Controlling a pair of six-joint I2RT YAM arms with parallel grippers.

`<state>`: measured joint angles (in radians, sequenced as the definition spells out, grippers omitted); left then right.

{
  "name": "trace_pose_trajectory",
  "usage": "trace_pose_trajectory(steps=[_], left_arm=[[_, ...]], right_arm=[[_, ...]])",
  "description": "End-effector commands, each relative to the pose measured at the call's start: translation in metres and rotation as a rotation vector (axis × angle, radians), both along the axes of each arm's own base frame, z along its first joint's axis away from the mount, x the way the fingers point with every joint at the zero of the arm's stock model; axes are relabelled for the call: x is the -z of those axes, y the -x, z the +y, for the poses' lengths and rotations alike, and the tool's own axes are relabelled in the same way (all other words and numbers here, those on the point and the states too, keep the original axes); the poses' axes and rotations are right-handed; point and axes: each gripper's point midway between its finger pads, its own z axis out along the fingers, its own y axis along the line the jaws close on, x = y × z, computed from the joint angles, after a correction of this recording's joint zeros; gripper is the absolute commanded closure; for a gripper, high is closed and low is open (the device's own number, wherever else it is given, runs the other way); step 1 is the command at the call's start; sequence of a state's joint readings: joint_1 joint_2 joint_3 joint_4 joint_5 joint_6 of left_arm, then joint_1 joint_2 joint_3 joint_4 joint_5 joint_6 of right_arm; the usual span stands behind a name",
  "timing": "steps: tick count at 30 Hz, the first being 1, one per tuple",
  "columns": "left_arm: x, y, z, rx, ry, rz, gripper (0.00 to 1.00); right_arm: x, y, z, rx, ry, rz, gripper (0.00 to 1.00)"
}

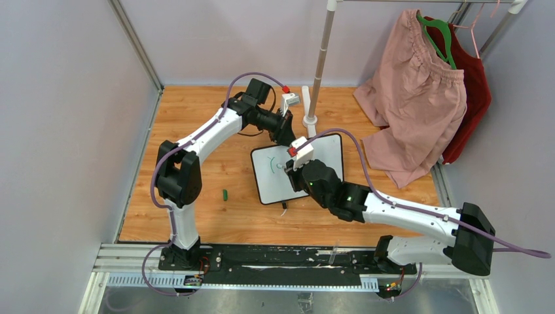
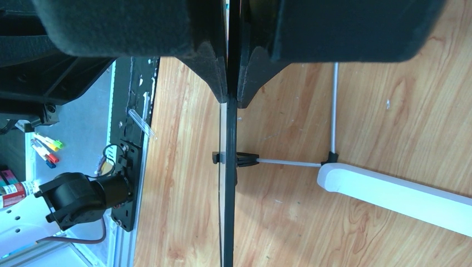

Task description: Write a sentence on the whiteboard

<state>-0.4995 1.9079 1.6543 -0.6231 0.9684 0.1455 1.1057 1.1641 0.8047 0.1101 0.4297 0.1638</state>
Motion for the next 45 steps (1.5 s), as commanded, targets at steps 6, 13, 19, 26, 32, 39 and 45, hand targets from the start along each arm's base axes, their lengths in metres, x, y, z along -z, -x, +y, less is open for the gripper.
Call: trace_pose_trajectory(steps=[6, 13, 19, 26, 32, 39, 45], left_arm=[[-0.001, 0.007, 0.002, 0.003, -0.008, -0.002, 1.00], [-0.002, 0.007, 0.002, 0.000, -0.008, -0.007, 1.00], [-0.004, 0.007, 0.002, -0.002, -0.008, -0.011, 1.00], [-0.004, 0.008, 0.003, -0.001, -0.008, -0.010, 1.00], [-0.005, 0.008, 0.003, -0.003, -0.007, -0.013, 1.00], [-0.005, 0.008, 0.003, -0.004, -0.007, -0.012, 1.00], [-0.005, 0.008, 0.003, -0.003, -0.006, -0.012, 1.00]], right_arm=[[-0.008, -0.008, 0.006, -0.001, -0.024, -0.009, 1.00], [-0.027, -0.006, -0.007, 0.026, -0.061, -0.038, 1.00], [-0.039, -0.008, -0.023, 0.066, -0.054, -0.081, 1.00], [-0.032, -0.012, -0.024, 0.074, -0.041, -0.067, 1.00], [-0.026, -0.011, -0.020, 0.058, -0.037, -0.053, 1.00], [-0.019, -0.007, -0.018, 0.041, -0.037, -0.035, 1.00], [-0.012, -0.007, -0.017, 0.040, -0.024, -0.023, 1.00]])
